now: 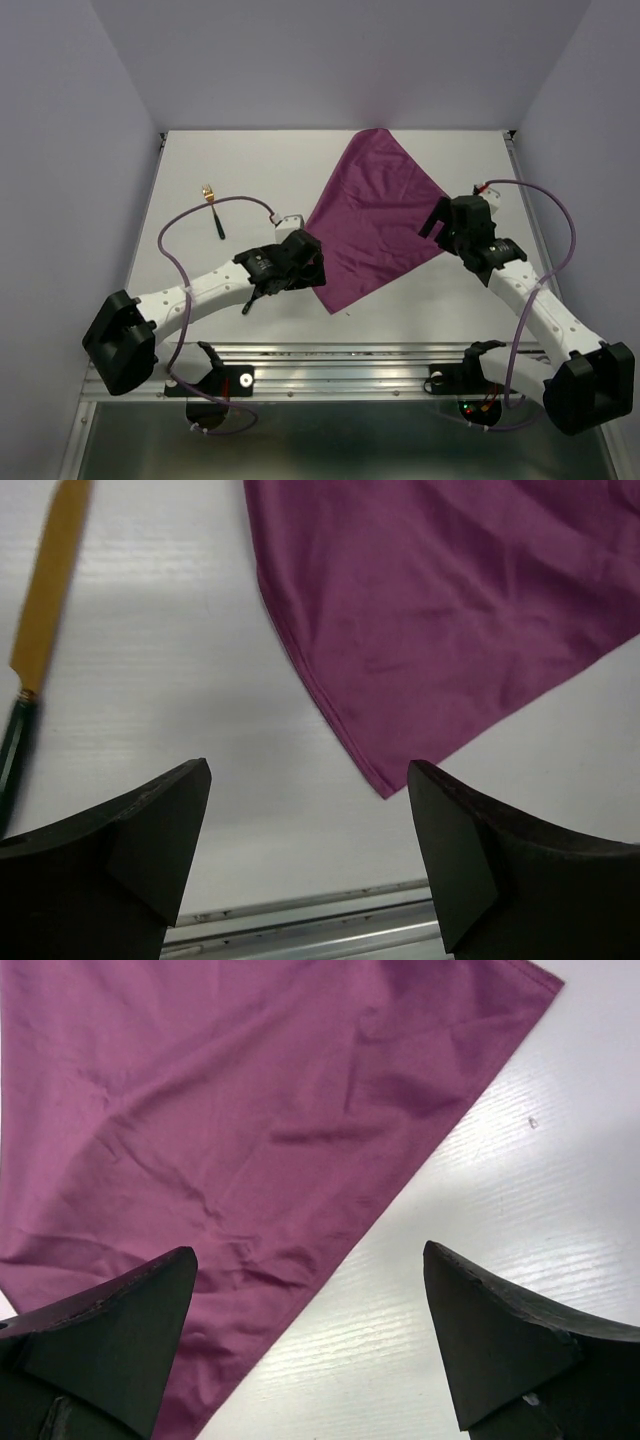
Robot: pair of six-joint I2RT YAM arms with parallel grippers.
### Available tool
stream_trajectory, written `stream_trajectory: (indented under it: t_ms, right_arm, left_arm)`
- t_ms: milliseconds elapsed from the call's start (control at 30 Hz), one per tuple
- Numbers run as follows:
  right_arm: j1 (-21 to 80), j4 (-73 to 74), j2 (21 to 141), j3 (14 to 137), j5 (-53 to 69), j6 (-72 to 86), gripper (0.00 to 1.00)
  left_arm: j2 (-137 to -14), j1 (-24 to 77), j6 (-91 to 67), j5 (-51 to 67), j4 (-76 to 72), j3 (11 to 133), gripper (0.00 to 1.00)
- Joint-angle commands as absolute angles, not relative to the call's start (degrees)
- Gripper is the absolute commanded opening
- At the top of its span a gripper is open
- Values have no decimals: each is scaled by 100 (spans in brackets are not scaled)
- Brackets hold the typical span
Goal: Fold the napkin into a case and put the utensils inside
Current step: Pick up the crumpled napkin from the center of the board.
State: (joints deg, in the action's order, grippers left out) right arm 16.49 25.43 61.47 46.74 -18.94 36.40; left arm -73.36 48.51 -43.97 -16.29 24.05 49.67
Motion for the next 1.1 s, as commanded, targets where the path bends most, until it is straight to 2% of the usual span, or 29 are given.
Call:
stream_trajectory:
  t_ms: [0, 233, 867, 1067]
  right_arm:
    - [1626, 2383, 5951, 4448, -1566, 3630, 100]
    - [1626, 2083, 5678, 4219, -1230, 3560, 100]
    - [1626, 2092, 5783, 4201, -1204, 3533, 100]
    - [1626, 2065, 5906, 4218, -1073, 3542, 100]
  left_arm:
    - [-7338, 5334, -5527, -1548, 2619, 4782, 91]
    - [-8058, 5976, -6214, -1494, 2610, 4921, 90]
    - [-9571, 6056, -6188, -1424, 2724, 5730, 72]
    - [-9729, 6047, -6117, -1388, 2637, 5801, 62]
